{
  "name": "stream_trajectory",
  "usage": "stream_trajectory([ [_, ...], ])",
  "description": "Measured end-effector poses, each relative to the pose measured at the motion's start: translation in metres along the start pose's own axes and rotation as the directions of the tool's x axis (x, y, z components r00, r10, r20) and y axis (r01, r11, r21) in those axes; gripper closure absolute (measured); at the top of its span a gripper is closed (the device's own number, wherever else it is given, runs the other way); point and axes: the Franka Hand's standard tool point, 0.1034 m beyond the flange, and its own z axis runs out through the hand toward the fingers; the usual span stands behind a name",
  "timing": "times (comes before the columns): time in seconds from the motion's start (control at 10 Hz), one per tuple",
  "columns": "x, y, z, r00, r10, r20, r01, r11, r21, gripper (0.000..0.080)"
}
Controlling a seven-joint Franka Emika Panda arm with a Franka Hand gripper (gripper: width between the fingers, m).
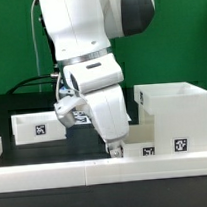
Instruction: Assemble drawer
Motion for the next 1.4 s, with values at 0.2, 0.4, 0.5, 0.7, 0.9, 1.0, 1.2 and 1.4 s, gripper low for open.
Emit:
stream_trajectory([
  [0.2,-0.001,0.000,0.000,1.000,0.002,0.000,-0.002,1.000,0.000,0.0150],
  [0.4,0.002,0.000,0.001,1.000,0.021,0.000,-0.021,1.000,0.000,0.0150],
  [0.5,0.005,0.000,0.002,1.000,0.026,0.001,-0.026,1.000,-0.003,0.0150],
  [0.7,0.016,0.003,0.004,1.000,0.018,0.010,-0.018,1.000,-0.006,0.0150],
  [0.9,0.022,0.004,0.003,0.999,0.047,0.015,-0.047,0.999,-0.006,0.0150],
  [1.0,0.023,0.004,0.004,0.999,0.050,0.014,-0.050,0.999,-0.006,0.0150],
  [1.2,0.022,0.004,0.004,0.999,0.052,0.015,-0.052,0.999,-0.005,0.0150],
  [1.4,0.021,0.003,0.005,0.999,0.050,0.014,-0.050,0.999,-0.002,0.0150],
])
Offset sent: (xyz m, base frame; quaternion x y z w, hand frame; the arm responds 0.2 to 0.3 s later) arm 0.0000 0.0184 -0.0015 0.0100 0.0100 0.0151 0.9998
